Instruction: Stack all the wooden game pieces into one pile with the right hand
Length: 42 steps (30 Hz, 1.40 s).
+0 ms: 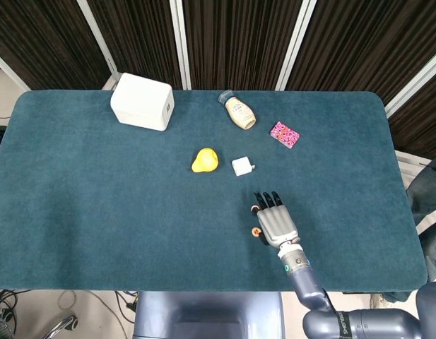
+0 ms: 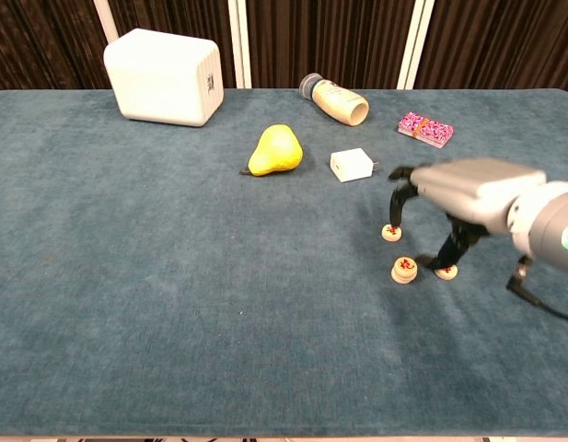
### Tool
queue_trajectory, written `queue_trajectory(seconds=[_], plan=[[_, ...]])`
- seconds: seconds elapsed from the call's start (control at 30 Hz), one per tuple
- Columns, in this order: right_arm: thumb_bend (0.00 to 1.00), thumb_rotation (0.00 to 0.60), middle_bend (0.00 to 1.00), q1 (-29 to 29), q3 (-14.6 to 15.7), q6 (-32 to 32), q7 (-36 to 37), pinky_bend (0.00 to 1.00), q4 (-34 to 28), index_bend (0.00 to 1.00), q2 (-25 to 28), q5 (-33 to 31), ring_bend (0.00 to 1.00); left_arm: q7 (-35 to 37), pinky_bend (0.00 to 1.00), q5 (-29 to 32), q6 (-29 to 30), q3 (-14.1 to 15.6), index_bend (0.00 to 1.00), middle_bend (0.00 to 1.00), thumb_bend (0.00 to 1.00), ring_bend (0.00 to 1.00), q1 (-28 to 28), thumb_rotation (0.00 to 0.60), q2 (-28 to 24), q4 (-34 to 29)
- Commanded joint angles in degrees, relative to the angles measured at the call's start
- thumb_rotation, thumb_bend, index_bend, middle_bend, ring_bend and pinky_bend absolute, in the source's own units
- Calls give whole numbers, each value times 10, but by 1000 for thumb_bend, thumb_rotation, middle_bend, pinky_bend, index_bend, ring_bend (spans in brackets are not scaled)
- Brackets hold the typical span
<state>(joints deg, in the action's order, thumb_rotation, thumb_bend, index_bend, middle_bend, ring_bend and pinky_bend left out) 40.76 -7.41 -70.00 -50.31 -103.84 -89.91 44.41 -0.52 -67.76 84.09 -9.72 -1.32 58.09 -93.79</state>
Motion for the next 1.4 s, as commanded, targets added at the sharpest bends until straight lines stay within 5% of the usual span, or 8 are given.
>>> queue_trajectory(seconds=[0.03, 0.43, 0.67, 1.4], plan=[[386, 600, 0, 18, -17, 2, -29, 0, -17, 346, 22, -32, 0, 0, 76, 0, 0, 0, 0, 0, 94, 0, 0, 600, 0, 0], [374, 600, 0, 77, -59, 45, -39, 0, 41, 343, 7, -114, 0, -3, 76, 0, 1, 0, 0, 0, 94, 0, 0, 600, 1, -1], [311, 600, 0, 90, -56, 58, -15, 0, 107, 344, -28, -110, 0, 1, 75, 2, 0, -1, 0, 0, 94, 0, 0, 600, -1, 2], [292, 600, 0, 83, -36, 70, 49, 0, 182, 421, -75, -79, 0, 2, 75, 3, 2, -2, 0, 0, 94, 0, 2, 600, -2, 1]])
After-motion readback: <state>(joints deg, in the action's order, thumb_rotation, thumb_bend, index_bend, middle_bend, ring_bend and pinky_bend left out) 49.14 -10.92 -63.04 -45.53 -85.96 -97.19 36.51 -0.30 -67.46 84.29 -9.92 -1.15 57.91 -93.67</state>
